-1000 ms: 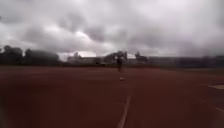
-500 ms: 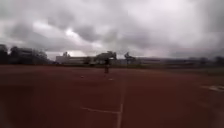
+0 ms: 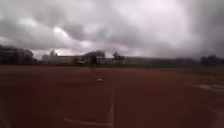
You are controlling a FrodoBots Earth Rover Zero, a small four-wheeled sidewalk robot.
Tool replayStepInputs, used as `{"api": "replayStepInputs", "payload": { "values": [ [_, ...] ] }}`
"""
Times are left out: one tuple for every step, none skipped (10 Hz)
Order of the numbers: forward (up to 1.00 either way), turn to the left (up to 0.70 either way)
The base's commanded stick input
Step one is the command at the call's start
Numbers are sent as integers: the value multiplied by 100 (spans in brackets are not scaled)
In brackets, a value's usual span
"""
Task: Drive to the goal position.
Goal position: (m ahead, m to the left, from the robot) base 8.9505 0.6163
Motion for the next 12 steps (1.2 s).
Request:
{"api": "replayStepInputs", "payload": {
  "values": [
    [70,0],
    [70,0],
    [70,0],
    [70,0],
    [70,0],
    [70,0],
    [70,0],
    [70,0],
    [70,0],
    [70,0],
    [70,0],
    [70,0]
  ]
}}
